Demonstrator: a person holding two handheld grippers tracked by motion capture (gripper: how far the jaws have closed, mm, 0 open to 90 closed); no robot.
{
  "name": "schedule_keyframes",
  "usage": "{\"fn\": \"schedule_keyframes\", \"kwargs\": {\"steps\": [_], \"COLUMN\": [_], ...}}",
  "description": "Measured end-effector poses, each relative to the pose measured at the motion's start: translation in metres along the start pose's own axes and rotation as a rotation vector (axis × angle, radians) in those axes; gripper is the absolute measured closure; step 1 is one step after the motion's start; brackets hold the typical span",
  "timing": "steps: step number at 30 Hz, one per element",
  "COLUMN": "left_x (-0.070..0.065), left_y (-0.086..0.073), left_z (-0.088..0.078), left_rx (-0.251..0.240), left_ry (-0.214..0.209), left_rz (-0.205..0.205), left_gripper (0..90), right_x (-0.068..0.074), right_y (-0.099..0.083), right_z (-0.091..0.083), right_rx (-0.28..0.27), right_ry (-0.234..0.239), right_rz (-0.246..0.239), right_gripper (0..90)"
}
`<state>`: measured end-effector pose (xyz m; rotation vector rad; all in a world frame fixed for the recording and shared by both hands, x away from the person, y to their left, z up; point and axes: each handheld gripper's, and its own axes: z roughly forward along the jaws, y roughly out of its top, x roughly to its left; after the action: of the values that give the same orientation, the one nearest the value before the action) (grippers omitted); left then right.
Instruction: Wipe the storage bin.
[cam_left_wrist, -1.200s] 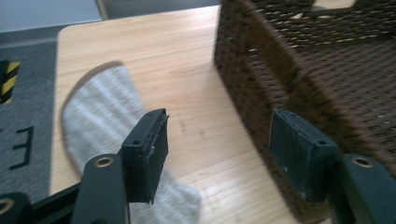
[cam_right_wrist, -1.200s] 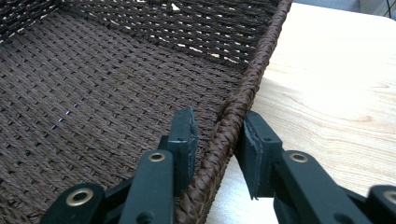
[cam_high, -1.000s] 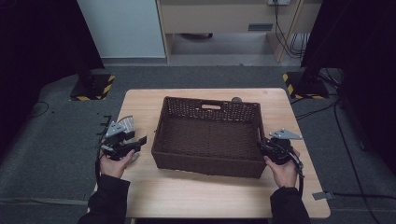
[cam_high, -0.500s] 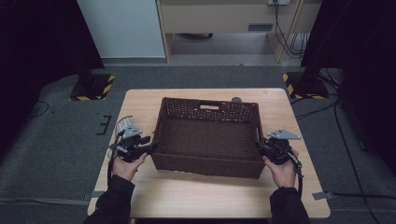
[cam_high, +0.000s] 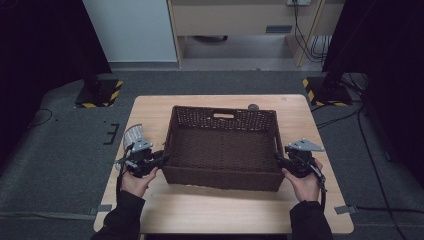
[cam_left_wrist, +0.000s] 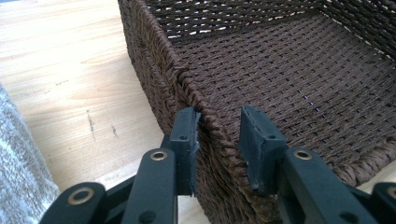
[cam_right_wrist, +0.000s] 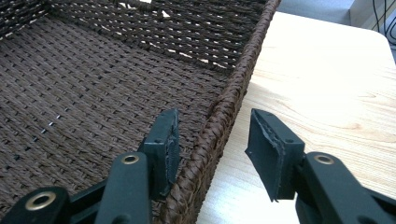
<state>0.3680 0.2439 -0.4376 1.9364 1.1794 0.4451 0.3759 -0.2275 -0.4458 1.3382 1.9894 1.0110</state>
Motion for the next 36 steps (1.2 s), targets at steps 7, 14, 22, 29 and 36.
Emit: {"fn": "schedule_keyframes", "kwargs": {"steps": [7, 14, 22, 29, 36], "left_x": [-0.005, -0.011, -0.001, 0.013, 0.01], "left_y": [-0.003, -0.006, 0.0, 0.017, 0.019], "left_z": [-0.004, -0.007, -0.015, -0.012, 0.011], "left_rx": [-0.001, -0.004, -0.046, -0.071, -0.019], "left_ry": [0.0, -0.005, 0.002, 0.032, 0.024], "left_rz": [0.006, 0.008, -0.017, -0.041, -0.017], "left_gripper": [65.3, 63.9, 57.6, 52.2, 55.8], "right_x": [-0.002, 0.005, 0.003, 0.001, -0.002], "right_y": [0.005, 0.009, 0.006, 0.008, 0.01], "right_z": [-0.009, -0.011, -0.009, -0.004, 0.0], "right_rx": [-0.046, -0.053, -0.013, -0.011, -0.018], "right_ry": [0.009, 0.036, 0.007, -0.013, -0.006], "right_rz": [0.009, 0.002, 0.005, 0.019, 0.016], "right_gripper": [49.1, 49.4, 65.0, 73.4, 73.9]}}
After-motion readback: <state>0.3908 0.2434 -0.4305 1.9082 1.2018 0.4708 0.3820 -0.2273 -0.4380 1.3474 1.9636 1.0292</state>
